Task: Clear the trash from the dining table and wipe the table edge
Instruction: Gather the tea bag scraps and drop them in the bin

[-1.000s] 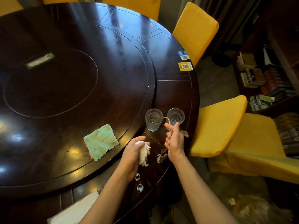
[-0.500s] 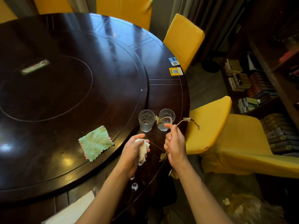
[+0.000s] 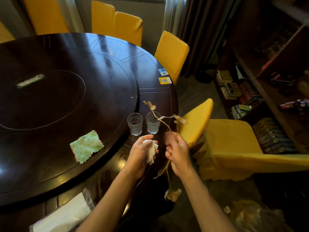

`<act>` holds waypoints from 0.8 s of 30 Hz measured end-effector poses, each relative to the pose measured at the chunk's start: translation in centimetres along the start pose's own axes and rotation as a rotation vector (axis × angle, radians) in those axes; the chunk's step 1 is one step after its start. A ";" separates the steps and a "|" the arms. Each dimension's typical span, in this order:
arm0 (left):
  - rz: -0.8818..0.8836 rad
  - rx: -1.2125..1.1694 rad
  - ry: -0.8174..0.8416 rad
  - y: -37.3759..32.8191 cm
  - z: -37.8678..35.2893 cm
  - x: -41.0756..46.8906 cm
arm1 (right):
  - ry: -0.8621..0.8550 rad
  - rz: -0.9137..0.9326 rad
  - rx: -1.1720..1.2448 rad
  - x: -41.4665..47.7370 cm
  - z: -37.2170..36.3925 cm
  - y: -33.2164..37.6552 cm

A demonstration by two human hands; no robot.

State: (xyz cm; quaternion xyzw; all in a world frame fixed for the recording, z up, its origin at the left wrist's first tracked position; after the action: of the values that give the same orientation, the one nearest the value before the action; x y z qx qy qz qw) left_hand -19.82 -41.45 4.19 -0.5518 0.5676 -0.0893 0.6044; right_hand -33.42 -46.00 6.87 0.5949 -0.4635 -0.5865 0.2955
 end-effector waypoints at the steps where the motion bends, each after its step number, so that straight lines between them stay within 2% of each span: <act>1: -0.004 -0.003 0.004 0.4 -0.7 -0.8 | -0.011 -0.014 -0.001 -0.4 1.0 0.0; 6: -0.037 0.001 -0.001 2.8 -4.4 -5.0 | -0.049 -0.092 0.001 -2.8 5.6 -0.7; 11: -0.016 -0.003 0.027 6.1 -7.5 -9.4 | 0.025 -0.165 0.092 -5.5 8.4 -1.9; 17: -0.036 0.057 -0.076 9.1 -7.3 -12.5 | 0.027 -0.090 -0.132 -7.3 12.1 -3.3; 21: 0.020 0.065 -0.050 11.0 -8.6 -14.6 | 0.020 0.009 -0.338 -9.1 12.8 -3.9; 24: 0.050 -0.008 -0.074 11.7 -9.5 -15.5 | -0.026 0.100 -0.313 -9.9 13.7 -3.2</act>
State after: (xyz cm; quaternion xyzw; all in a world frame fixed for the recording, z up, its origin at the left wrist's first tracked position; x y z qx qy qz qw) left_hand -38.56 -31.04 6.73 -0.5428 0.5589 -0.0518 0.6247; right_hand -44.92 -33.18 6.35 0.5100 -0.3993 -0.6439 0.4073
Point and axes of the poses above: each hand's wrist, its own x-axis towards the middle knuckle, its own z-axis out of the back of the hand, y = z × x, the point moved 9 cm from there along x, towards the middle knuckle, and after that the axes turned 14 degrees about -y, right-handed, at the moved point
